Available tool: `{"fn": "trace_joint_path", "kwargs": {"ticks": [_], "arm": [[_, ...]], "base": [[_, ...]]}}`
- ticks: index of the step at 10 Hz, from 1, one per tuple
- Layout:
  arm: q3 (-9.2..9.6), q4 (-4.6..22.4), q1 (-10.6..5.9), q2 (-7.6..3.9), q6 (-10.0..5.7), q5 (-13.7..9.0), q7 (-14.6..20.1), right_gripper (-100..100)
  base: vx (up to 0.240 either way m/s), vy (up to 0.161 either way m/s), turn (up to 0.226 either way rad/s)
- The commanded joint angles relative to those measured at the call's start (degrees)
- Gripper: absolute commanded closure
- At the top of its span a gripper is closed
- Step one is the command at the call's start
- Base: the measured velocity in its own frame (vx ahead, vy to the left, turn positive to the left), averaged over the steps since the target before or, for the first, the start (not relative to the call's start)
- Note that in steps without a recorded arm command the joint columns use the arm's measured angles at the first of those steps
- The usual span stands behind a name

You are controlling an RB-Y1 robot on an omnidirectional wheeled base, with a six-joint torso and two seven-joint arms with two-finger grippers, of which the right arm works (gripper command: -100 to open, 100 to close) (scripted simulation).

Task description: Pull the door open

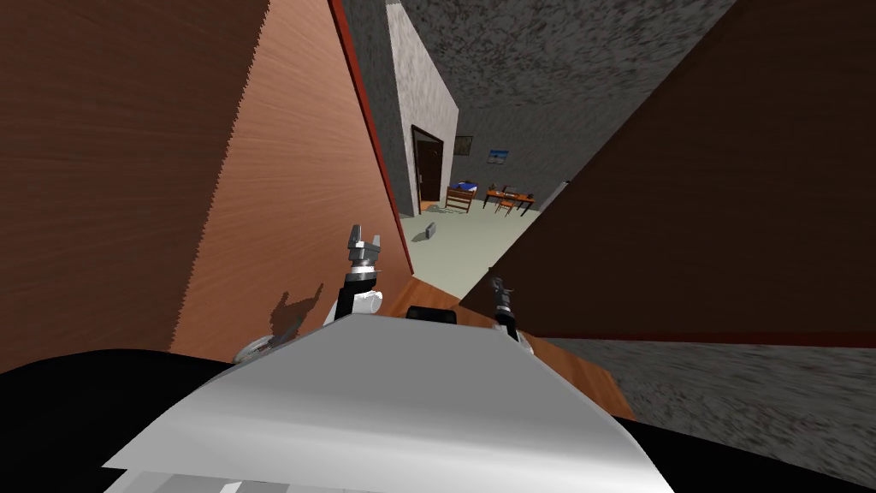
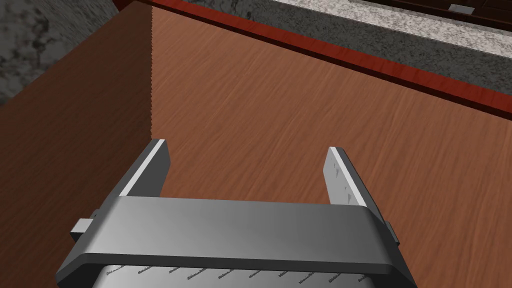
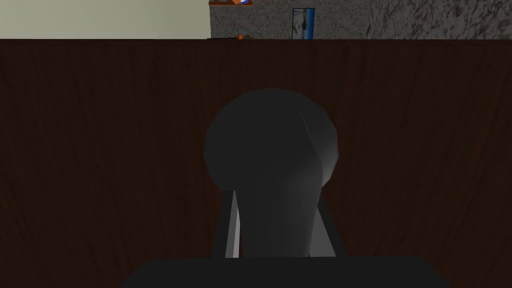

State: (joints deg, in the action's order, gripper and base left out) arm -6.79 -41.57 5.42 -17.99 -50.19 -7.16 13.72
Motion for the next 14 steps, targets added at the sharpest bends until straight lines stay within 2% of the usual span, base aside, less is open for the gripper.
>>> {"fn": "trace_joint_path", "kwargs": {"ticks": [1,5,6,7,10,11,13,14], "arm": [[0.80,0.15,0.87,-0.62,-0.99,0.43,1.11,100],[2.96,-0.05,2.91,-2.69,-3.51,1.54,4.18,100],[2.97,-0.18,2.68,-2.17,-2.97,1.53,3.73,100],[3.77,0.04,4.01,-2.88,-4.69,1.94,4.83,100],[4.78,0.16,6.04,-4.33,-7.56,2.47,6.49,100],[4.95,0.18,6.40,-4.59,-8.06,2.56,6.79,100],[5.72,0.27,7.95,-5.69,-10.24,2.97,8.06,100],[5.72,0.27,7.95,-5.69,-10.24,2.97,8.06,100]], "base": [[-0.234,-0.051,0.148],[-0.232,-0.041,0.139],[-0.092,-0.008,0.026],[-0.179,-0.025,0.167],[-0.220,-0.057,0.161],[-0.168,-0.033,0.091],[-0.181,-0.016,0.129],[-0.163,-0.025,0.061]]}}
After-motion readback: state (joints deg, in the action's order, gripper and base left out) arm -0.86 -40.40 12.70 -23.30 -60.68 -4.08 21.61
